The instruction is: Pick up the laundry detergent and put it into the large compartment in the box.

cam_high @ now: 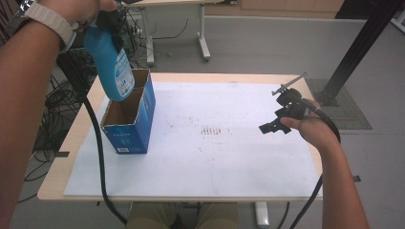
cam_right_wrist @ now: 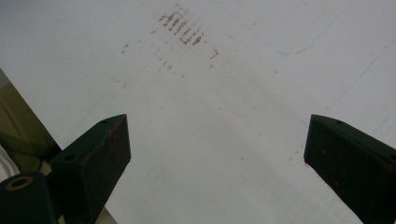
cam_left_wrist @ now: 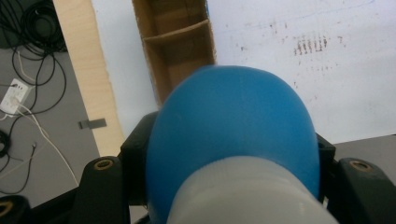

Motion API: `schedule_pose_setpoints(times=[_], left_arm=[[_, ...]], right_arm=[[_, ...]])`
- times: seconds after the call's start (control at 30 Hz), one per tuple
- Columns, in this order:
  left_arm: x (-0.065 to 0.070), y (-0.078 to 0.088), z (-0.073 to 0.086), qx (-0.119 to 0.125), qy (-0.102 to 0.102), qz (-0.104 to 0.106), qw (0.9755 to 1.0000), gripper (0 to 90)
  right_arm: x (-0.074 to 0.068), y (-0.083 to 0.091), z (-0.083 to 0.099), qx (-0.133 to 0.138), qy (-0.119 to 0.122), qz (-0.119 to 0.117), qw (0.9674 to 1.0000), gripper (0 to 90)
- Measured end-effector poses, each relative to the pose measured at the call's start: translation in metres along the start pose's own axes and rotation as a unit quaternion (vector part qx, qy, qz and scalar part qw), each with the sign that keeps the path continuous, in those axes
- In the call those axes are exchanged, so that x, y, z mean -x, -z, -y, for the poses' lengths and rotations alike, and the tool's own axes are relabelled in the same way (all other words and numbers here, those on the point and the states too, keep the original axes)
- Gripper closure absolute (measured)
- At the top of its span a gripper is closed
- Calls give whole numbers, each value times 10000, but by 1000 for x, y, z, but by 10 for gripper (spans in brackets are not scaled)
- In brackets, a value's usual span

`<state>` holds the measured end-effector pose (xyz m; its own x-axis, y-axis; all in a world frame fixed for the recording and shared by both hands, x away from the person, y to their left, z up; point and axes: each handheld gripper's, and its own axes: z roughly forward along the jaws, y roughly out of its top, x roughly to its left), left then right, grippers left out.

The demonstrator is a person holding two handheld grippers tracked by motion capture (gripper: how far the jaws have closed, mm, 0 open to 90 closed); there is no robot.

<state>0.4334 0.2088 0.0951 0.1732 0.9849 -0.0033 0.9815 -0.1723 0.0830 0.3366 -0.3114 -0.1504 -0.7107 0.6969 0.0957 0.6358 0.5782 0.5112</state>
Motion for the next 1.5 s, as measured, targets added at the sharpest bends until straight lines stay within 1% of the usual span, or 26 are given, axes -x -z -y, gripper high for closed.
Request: schedule_pose_setpoints(times=[0.23,0.33,0.43,0.77,0.97,1.1,1.37,1.5], left_arm=[[-7,-9,-2,-44,95,23,9999,387],[-7,-12,-4,-88,94,-24,9999,387],[-8,-15,-6,-111,134,-23,9998,388],[-14,-22,-7,-99,244,0,9997,387],[-18,-24,-7,-86,350,-13,9993,387],[-20,-28,-7,-89,383,-34,9992,388],[-30,-35,-6,-39,524,67,9986,388],[-30,-41,-8,-44,553,46,9984,388]], right_arm=[[0,-3,-1,-2,5,-27,10000,71],[1,-3,-1,-1,9,-30,10000,71],[1,-3,0,1,0,-26,10000,71],[3,-5,0,2,-5,-44,10000,71],[3,-6,0,3,-17,-56,10000,71],[4,-7,0,2,4,-64,10000,71],[3,-8,-2,-13,4,-63,10000,71],[4,-7,-2,10,10,-53,10000,71]])
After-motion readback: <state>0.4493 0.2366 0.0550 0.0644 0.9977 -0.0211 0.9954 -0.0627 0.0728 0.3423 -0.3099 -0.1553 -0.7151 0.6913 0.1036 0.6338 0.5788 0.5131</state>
